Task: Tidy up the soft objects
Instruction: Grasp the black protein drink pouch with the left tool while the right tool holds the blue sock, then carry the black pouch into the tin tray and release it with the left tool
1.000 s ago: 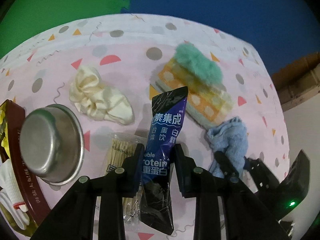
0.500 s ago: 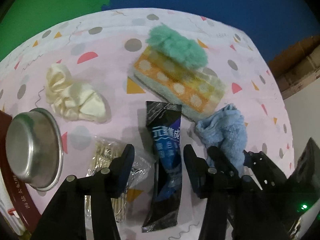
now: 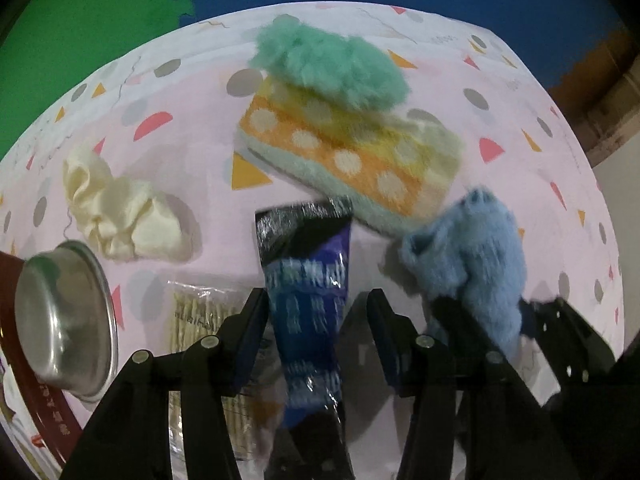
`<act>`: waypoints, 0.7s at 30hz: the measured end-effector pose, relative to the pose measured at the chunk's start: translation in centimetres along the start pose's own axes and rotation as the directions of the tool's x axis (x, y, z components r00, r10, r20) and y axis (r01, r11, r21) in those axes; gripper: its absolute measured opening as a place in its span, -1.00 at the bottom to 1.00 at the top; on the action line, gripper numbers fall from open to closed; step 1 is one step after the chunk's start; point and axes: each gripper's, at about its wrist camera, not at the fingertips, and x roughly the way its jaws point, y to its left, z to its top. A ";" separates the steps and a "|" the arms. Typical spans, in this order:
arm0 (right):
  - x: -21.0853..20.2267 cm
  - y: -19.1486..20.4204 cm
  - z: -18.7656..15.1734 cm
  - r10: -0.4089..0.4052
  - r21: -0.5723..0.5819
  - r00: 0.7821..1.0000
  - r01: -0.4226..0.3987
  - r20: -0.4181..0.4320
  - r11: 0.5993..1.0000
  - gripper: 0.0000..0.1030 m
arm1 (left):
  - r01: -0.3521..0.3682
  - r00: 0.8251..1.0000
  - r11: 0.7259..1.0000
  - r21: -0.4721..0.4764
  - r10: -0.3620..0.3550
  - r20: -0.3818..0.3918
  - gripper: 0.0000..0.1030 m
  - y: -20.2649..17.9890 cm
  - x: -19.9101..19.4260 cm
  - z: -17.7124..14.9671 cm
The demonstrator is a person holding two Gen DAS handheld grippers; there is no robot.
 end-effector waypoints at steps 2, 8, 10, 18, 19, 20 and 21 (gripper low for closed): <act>0.0 0.0 0.0 0.000 0.000 1.000 0.000 0.000 1.000 -0.38 | -0.010 1.000 1.000 0.006 0.010 0.000 -0.35 0.1 0.1 0.6; 0.0 0.1 0.0 0.002 0.003 1.000 -0.002 0.000 1.000 -0.38 | 0.023 1.000 1.000 0.006 -0.023 0.013 -0.39 0.4 -1.2 0.4; 0.1 0.1 0.0 0.002 0.006 1.000 -0.002 0.000 1.000 -0.38 | 0.058 0.998 0.998 0.005 -0.058 0.020 -0.39 0.4 -2.0 0.4; 0.1 0.2 0.0 0.002 0.007 1.000 -0.002 0.000 1.000 -0.38 | 0.145 0.988 0.989 -0.012 -0.144 0.046 -0.39 0.8 -3.4 0.2; 0.1 0.1 0.0 0.002 0.007 1.000 -0.002 0.000 1.000 -0.38 | 0.164 0.985 0.986 -0.014 -0.163 0.049 -0.39 0.9 -3.5 0.1; 0.1 0.1 0.0 0.002 0.007 1.000 -0.002 0.000 1.000 -0.38 | 0.171 0.984 0.985 -0.019 -0.170 0.056 -0.39 1.0 -3.7 -0.1; 0.1 0.2 0.0 0.002 0.007 1.000 -0.002 0.000 1.000 -0.38 | 0.167 0.984 0.986 -0.021 -0.166 0.062 -0.41 1.0 -3.8 -0.1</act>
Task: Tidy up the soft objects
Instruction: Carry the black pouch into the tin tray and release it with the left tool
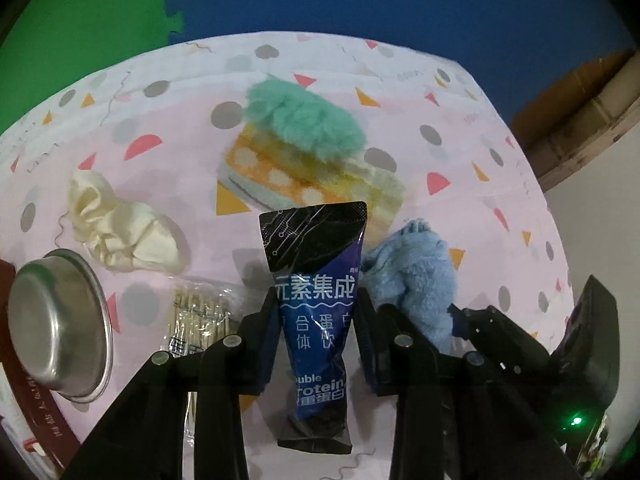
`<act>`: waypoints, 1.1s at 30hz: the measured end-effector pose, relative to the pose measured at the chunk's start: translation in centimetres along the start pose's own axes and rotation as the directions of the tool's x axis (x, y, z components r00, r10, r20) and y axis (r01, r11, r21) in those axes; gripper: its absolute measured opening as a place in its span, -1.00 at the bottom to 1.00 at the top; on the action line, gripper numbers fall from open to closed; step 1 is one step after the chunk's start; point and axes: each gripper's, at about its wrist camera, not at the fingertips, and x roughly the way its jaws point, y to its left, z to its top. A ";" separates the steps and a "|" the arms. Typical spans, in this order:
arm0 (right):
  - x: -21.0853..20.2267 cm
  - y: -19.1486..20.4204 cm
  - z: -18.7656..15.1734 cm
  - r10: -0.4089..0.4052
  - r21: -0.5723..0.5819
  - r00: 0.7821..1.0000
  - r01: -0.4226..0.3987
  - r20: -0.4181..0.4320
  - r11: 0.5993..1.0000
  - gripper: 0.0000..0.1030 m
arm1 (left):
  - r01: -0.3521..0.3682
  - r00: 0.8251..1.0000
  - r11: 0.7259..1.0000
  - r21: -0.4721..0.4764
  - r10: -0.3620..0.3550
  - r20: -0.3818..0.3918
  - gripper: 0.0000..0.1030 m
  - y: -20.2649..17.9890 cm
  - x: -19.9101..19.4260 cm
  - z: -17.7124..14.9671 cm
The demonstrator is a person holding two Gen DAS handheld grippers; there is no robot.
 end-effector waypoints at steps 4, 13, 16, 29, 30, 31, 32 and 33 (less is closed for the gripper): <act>0.0 0.0 0.0 0.000 0.000 1.000 0.000 0.000 1.000 -0.38 | -0.017 0.999 1.000 0.018 0.016 0.030 -0.44 -0.2 -1.0 -0.2; 0.0 0.0 0.0 0.000 0.001 1.000 0.000 0.000 1.000 -0.38 | -0.026 0.995 1.000 0.010 0.025 0.092 -0.46 -0.1 -4.7 -1.0; 0.0 0.0 0.0 0.000 0.002 1.000 0.000 0.000 1.000 -0.38 | -0.044 0.993 0.999 0.003 0.043 0.114 -0.46 0.3 -6.6 -1.6; 0.0 -0.1 0.0 0.000 0.002 1.000 0.000 0.000 1.000 -0.38 | -0.159 0.966 0.986 -0.048 0.165 0.197 -0.46 4.4 -15.4 -5.0; 0.0 0.0 0.0 0.000 0.002 1.000 0.000 0.000 1.000 -0.38 | -0.173 0.964 0.983 -0.054 0.180 0.197 -0.46 5.0 -16.0 -5.3; 0.0 0.0 0.0 0.000 0.003 1.000 0.000 0.000 1.000 -0.38 | -0.190 0.959 0.980 -0.065 0.199 0.201 -0.46 5.6 -16.7 -5.6; 0.0 0.0 0.0 0.001 0.003 1.000 -0.001 0.000 1.000 -0.38 | -0.202 0.955 0.977 -0.074 0.213 0.207 -0.46 6.3 -17.3 -5.9; 0.0 0.0 0.0 0.000 0.002 1.000 0.000 0.000 1.000 -0.38 | -0.212 0.952 0.974 -0.080 0.224 0.211 -0.46 6.8 -17.8 -6.1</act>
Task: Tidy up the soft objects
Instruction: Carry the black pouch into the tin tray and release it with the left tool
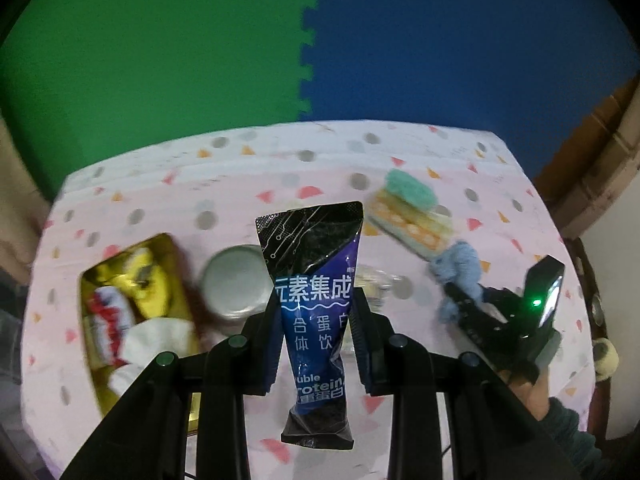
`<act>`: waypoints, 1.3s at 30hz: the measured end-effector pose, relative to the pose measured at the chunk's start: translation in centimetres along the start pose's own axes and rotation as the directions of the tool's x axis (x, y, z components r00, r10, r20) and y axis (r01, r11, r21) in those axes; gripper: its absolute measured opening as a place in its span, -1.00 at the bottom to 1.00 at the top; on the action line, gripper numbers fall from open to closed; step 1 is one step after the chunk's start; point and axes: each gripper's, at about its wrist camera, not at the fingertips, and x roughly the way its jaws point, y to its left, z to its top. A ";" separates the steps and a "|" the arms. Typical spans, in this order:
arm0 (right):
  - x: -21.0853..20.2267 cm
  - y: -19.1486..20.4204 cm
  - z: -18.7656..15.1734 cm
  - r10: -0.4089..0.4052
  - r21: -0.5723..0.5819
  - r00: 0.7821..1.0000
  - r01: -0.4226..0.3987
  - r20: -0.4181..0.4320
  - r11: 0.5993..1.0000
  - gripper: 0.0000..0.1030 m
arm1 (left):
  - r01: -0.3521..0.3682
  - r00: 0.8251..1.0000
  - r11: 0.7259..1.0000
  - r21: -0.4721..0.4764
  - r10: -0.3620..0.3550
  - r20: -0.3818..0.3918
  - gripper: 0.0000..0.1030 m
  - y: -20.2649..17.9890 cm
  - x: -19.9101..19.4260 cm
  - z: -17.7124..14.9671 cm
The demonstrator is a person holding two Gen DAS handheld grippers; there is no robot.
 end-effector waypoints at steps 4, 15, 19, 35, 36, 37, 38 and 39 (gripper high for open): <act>0.0 0.1 0.0 0.001 0.001 1.000 -0.001 0.000 1.000 -0.38 | -0.082 0.996 0.996 -0.030 0.083 0.014 -0.46 3.4 -1.4 -0.4; 0.0 0.0 0.0 0.000 0.001 1.000 0.000 0.000 1.000 -0.38 | -0.265 0.964 0.952 -0.153 0.263 -0.035 -0.46 12.8 -1.7 -1.7; 0.0 0.0 0.0 0.002 0.002 1.000 -0.002 0.000 1.000 -0.38 | -0.293 0.956 0.938 -0.187 0.288 -0.054 -0.46 15.4 -1.1 -2.3; 0.1 0.2 -0.1 0.011 0.013 1.000 -0.011 0.001 1.000 -0.38 | -0.312 0.947 0.923 -0.226 0.285 -0.147 -0.46 19.8 4.5 -3.2; 0.1 0.2 -0.1 0.012 0.013 1.000 -0.012 0.001 1.000 -0.38 | -0.315 0.946 0.922 -0.223 0.286 -0.150 -0.46 20.0 5.0 -3.1; 0.0 0.2 -0.1 0.011 0.013 1.000 -0.011 0.001 1.000 -0.38 | -0.318 0.945 0.922 -0.222 0.289 -0.155 -0.46 20.2 5.5 -3.0; 0.0 0.2 -0.1 0.011 0.013 1.000 -0.011 0.001 1.000 -0.38 | -0.319 0.944 0.921 -0.224 0.289 -0.158 -0.46 20.4 5.9 -2.9; 0.0 0.2 -0.1 0.012 0.013 1.000 -0.012 0.001 1.000 -0.38 | -0.316 0.945 0.921 -0.228 0.285 -0.161 -0.46 20.6 6.3 -2.8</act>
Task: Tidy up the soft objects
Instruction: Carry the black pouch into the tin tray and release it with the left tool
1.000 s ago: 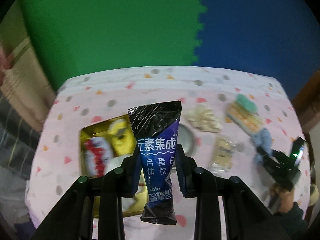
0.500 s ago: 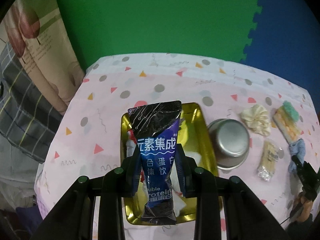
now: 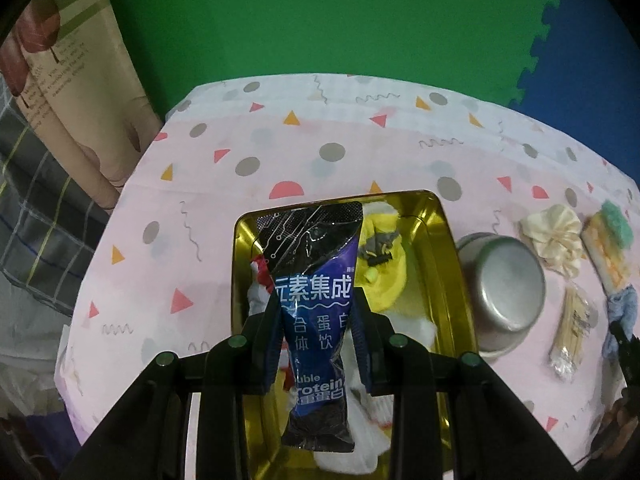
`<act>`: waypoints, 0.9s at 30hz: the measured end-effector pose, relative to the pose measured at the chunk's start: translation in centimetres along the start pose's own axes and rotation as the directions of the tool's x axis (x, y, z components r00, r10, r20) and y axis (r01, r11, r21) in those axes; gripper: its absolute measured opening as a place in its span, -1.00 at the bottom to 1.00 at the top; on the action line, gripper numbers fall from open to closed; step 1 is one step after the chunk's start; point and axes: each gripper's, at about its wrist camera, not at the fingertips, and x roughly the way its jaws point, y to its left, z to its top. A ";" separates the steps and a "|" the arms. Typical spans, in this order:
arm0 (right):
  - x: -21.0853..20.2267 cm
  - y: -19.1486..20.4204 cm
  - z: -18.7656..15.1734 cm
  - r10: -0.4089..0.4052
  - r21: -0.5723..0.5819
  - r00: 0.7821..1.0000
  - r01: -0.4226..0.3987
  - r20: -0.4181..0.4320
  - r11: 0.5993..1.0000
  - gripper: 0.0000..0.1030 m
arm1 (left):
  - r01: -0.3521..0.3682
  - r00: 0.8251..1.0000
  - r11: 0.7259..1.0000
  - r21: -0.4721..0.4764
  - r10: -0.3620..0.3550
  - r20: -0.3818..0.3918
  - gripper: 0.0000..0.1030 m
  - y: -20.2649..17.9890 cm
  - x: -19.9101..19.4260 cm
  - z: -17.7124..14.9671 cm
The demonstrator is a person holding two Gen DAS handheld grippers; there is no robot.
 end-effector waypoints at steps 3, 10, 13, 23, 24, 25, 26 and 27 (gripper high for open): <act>0.0 0.0 0.0 0.000 0.000 1.000 0.000 0.000 1.000 -0.38 | 0.014 1.000 1.000 -0.010 -0.014 -0.012 -0.45 0.1 1.4 0.5; 0.0 -0.2 0.1 -0.002 0.002 1.000 0.002 0.000 1.000 -0.38 | -0.007 0.999 1.000 -0.009 0.006 -0.045 -0.45 0.0 4.4 0.2; 0.0 -0.2 0.1 -0.005 0.000 1.000 0.005 -0.001 1.000 -0.38 | -0.001 0.999 1.000 -0.010 0.000 -0.050 -0.44 0.0 5.1 -0.1; 0.2 -0.2 0.3 -0.012 -0.008 1.000 0.012 -0.003 1.000 -0.37 | 0.002 1.000 1.000 0.024 -0.002 0.004 0.06 -0.4 4.7 -1.1; 0.2 -0.1 0.3 -0.013 -0.010 1.000 0.013 -0.003 1.000 -0.37 | 0.000 1.000 1.000 0.027 -0.001 0.017 0.19 -0.5 4.4 -1.2; 0.2 -0.2 0.3 -0.014 -0.011 1.000 0.014 -0.003 1.000 -0.37 | -0.002 1.000 1.000 0.030 0.001 0.030 0.23 -0.5 4.0 -1.3; 0.2 -0.2 0.3 -0.014 -0.012 1.000 0.014 -0.003 1.000 -0.37 | -0.005 0.999 0.999 0.033 0.004 0.043 0.25 -0.5 3.5 -1.4; 0.1 -0.2 0.3 -0.014 -0.013 1.000 0.014 -0.004 1.000 -0.37 | -0.006 0.998 0.999 0.037 0.004 0.059 0.26 -0.6 2.9 -1.6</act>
